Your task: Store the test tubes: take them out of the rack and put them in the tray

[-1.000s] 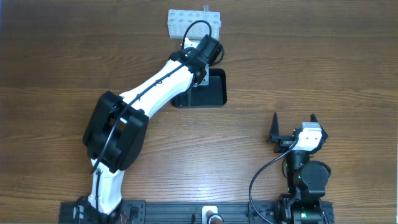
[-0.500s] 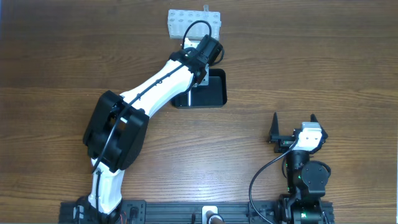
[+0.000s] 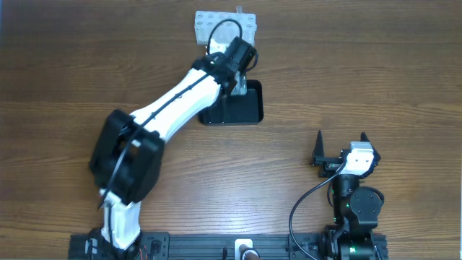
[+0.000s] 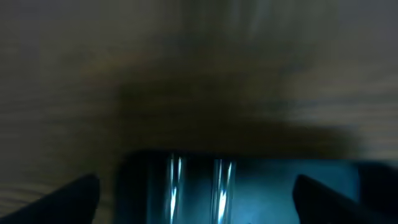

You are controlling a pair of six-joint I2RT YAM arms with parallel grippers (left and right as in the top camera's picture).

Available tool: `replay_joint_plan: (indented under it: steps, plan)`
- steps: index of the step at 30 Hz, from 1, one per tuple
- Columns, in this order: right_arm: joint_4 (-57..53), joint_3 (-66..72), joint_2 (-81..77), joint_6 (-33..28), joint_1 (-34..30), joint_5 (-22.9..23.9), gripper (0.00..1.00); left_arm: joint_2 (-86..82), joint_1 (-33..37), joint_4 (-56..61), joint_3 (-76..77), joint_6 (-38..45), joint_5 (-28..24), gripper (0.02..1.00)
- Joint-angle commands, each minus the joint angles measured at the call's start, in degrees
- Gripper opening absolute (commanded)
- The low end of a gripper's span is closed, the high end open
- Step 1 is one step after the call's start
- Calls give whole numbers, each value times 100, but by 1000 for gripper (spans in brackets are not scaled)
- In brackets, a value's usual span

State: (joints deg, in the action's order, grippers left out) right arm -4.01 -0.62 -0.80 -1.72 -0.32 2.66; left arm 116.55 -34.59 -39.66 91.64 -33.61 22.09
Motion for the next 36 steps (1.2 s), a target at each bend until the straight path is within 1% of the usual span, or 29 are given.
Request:
replay_joint_plan:
  steps: [1, 3, 4, 8, 10, 12, 15, 18, 22, 24, 28, 31, 33, 36]
  plan:
    - [-22, 33, 48, -9, 35, -26, 993, -1580, 203, 957, -313, 190, 605, 998]
    - [-22, 33, 48, -9, 35, -26, 993, -2186, 385, 1838, -796, 192, 522, 998]
    - [-24, 33, 48, -9, 35, -26, 991, -2470, 496, 2253, -1075, 245, 400, 998]
    - [-22, 33, 48, -7, 35, -26, 991, -3775, 1040, 4070, -2542, 1139, -660, 996]
    - [-22, 33, 48, -9, 35, -26, 991, -4332, 1235, 4570, -3158, 1473, -938, 996]
    - [-22, 33, 48, -9, 35, -26, 993, -4892, 1392, 4774, -3709, 1853, -1119, 998]
    - [-22, 33, 48, -9, 35, -26, 993, -5705, 1495, 4787, -4391, 2398, -1235, 998]
    - [-24, 33, 48, -7, 35, -26, 991, -6494, 1556, 4809, -5010, 2732, -1342, 998]
    - [-22, 33, 48, -9, 35, -26, 991, -7440, 1703, 5053, -5875, 2736, -1388, 998]
    - [-22, 33, 48, -9, 35, -26, 991, -7882, 1812, 5298, -6336, 2736, -1510, 998]
    - [-22, 33, 48, -9, 35, -26, 991, -8636, 2133, 5707, -7165, 2715, -2011, 996]
    - [-22, 33, 48, -9, 35, -26, 993, -9239, 2402, 5722, -7691, 2712, -2481, 998]
    - [-22, 33, 48, -9, 35, -26, 993, -9602, 2564, 5722, -8019, 2511, -2645, 998]
    - [-24, 33, 48, -9, 35, -26, 991, -10039, 2763, 5722, -8454, 1910, -2658, 998]
